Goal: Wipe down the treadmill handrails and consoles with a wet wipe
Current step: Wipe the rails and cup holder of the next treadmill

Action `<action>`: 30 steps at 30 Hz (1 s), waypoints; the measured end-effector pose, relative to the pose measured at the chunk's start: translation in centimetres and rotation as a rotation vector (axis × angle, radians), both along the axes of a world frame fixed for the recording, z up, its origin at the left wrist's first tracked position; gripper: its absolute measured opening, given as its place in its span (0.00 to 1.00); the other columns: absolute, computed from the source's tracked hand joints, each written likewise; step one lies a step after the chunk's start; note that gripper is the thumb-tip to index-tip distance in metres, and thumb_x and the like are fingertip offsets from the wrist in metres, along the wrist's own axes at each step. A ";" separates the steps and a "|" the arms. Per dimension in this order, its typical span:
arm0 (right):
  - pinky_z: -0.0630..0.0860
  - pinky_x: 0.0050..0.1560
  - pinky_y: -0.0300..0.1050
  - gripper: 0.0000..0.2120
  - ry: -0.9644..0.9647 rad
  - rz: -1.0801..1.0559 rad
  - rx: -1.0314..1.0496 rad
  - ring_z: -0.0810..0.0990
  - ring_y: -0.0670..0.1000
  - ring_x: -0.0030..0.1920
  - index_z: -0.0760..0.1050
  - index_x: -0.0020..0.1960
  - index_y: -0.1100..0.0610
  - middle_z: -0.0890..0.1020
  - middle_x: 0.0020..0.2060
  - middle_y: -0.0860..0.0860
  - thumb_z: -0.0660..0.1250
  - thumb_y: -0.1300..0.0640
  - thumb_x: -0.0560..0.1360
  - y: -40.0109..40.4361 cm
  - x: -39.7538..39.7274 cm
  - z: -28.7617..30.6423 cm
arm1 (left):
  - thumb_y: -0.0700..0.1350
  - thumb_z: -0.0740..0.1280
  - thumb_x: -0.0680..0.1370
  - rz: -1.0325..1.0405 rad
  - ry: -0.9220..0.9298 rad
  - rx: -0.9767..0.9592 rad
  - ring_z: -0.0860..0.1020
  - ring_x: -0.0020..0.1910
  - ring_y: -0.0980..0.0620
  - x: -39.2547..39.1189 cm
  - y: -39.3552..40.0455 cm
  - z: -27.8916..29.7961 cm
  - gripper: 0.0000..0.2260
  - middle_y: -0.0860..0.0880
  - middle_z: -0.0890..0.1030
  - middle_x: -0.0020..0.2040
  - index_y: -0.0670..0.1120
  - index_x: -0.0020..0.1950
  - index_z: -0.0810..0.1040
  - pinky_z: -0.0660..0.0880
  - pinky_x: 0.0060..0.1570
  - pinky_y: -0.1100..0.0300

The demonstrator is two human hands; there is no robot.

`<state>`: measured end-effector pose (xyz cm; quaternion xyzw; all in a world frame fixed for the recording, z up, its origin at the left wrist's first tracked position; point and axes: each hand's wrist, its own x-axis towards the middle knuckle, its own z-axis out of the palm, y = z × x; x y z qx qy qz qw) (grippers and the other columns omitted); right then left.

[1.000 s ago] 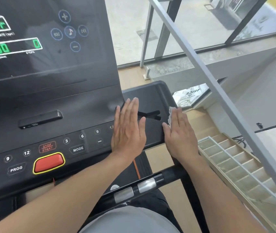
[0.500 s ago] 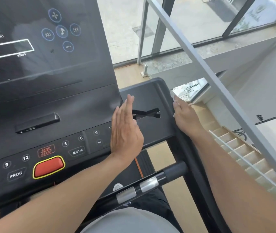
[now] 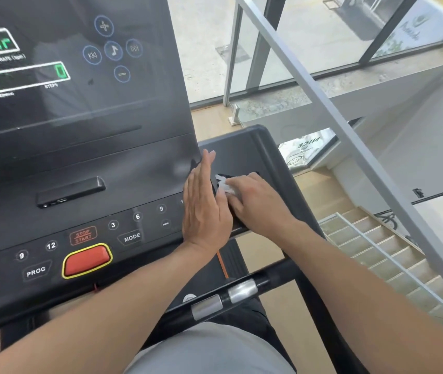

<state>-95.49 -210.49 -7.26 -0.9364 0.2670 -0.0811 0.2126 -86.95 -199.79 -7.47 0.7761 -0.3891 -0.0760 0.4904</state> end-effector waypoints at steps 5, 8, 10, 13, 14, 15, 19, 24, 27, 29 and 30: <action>0.76 0.56 0.45 0.10 -0.082 -0.178 -0.081 0.79 0.52 0.53 0.84 0.58 0.55 0.85 0.50 0.48 0.66 0.59 0.80 -0.1 -2.3 0.1 | 0.34 0.59 0.79 0.004 -0.005 0.004 0.61 0.78 0.53 0.0 0.0 0.0 0.34 0.53 0.65 0.78 0.48 0.82 0.50 0.56 0.77 0.44; 0.71 0.66 0.44 0.13 -0.130 -0.117 -0.004 0.76 0.48 0.62 0.81 0.64 0.52 0.83 0.60 0.44 0.64 0.55 0.83 2.4 0.1 -1.3 | 0.37 0.58 0.81 0.007 -0.014 0.021 0.62 0.77 0.54 0.1 -0.1 0.0 0.32 0.54 0.65 0.78 0.51 0.82 0.49 0.54 0.78 0.49; 0.72 0.62 0.47 0.11 -0.096 -0.111 0.004 0.76 0.48 0.58 0.80 0.61 0.49 0.83 0.55 0.43 0.61 0.52 0.84 2.7 1.7 -1.8 | 0.38 0.57 0.83 0.020 -0.012 0.027 0.63 0.76 0.55 0.1 -0.3 0.0 0.30 0.55 0.66 0.78 0.50 0.82 0.51 0.54 0.78 0.55; 0.72 0.50 0.44 0.14 -0.130 -0.141 0.150 0.76 0.47 0.49 0.81 0.64 0.47 0.82 0.45 0.45 0.60 0.54 0.84 1.0 0.8 -0.2 | 0.41 0.57 0.83 0.000 -0.043 0.050 0.63 0.76 0.53 0.1 -0.3 0.0 0.28 0.54 0.67 0.77 0.49 0.82 0.53 0.55 0.78 0.51; 0.73 0.51 0.42 0.14 -0.192 -0.217 0.214 0.76 0.47 0.49 0.80 0.66 0.47 0.82 0.46 0.46 0.61 0.55 0.84 0.3 -0.1 0.8 | 0.42 0.57 0.83 -0.011 -0.059 0.063 0.63 0.76 0.53 0.1 -0.2 -0.1 0.27 0.53 0.67 0.77 0.49 0.82 0.54 0.56 0.78 0.49; 0.73 0.53 0.41 0.14 -0.287 -0.345 0.226 0.77 0.46 0.51 0.80 0.67 0.49 0.82 0.49 0.46 0.61 0.55 0.85 -0.6 -1.2 1.9 | 0.42 0.58 0.82 -0.018 -0.076 0.079 0.64 0.75 0.54 0.1 -0.2 0.0 0.26 0.53 0.69 0.76 0.48 0.81 0.56 0.57 0.77 0.49; 0.70 0.67 0.42 0.16 -0.460 -0.660 -0.104 0.74 0.47 0.64 0.76 0.71 0.53 0.79 0.64 0.45 0.60 0.53 0.85 -4.0 -4.8 4.0 | 0.44 0.63 0.81 -0.108 -0.275 0.252 0.63 0.75 0.52 0.1 -0.7 0.0 0.26 0.49 0.72 0.72 0.46 0.79 0.63 0.60 0.77 0.49; 0.48 0.82 0.53 0.37 0.208 -0.221 0.028 0.44 0.52 0.83 0.46 0.84 0.56 0.47 0.83 0.52 0.37 0.34 0.83 -1.8 -7.2 -2.2 | 0.55 0.53 0.82 -0.224 -0.520 0.532 0.60 0.79 0.48 0.1 -1.4 -0.9 0.26 0.52 0.71 0.75 0.49 0.78 0.66 0.53 0.79 0.45; 0.47 0.81 0.54 0.41 0.290 -0.183 -0.053 0.39 0.53 0.82 0.43 0.83 0.57 0.43 0.83 0.54 0.29 0.33 0.80 -2.5 -6.7 -3.6 | 0.58 0.53 0.82 -0.233 -0.565 0.590 0.59 0.80 0.47 0.0 -1.6 -1.0 0.26 0.50 0.69 0.77 0.50 0.76 0.70 0.53 0.78 0.43; 0.45 0.81 0.54 0.40 0.289 -0.185 0.015 0.38 0.52 0.82 0.40 0.83 0.55 0.41 0.83 0.53 0.33 0.32 0.80 -4.2 -4.8 -2.5 | 0.60 0.52 0.82 -0.247 -0.589 0.630 0.59 0.80 0.46 -0.1 -1.7 -0.8 0.27 0.50 0.67 0.78 0.50 0.76 0.71 0.53 0.78 0.42; 0.43 0.82 0.54 0.38 0.289 -0.201 0.065 0.37 0.52 0.82 0.38 0.83 0.54 0.39 0.82 0.53 0.38 0.33 0.81 -5.4 -3.4 -2.2 | 0.61 0.51 0.82 -0.256 -0.600 0.648 0.59 0.80 0.46 -0.2 -1.7 -0.8 0.27 0.49 0.67 0.79 0.51 0.76 0.71 0.52 0.78 0.42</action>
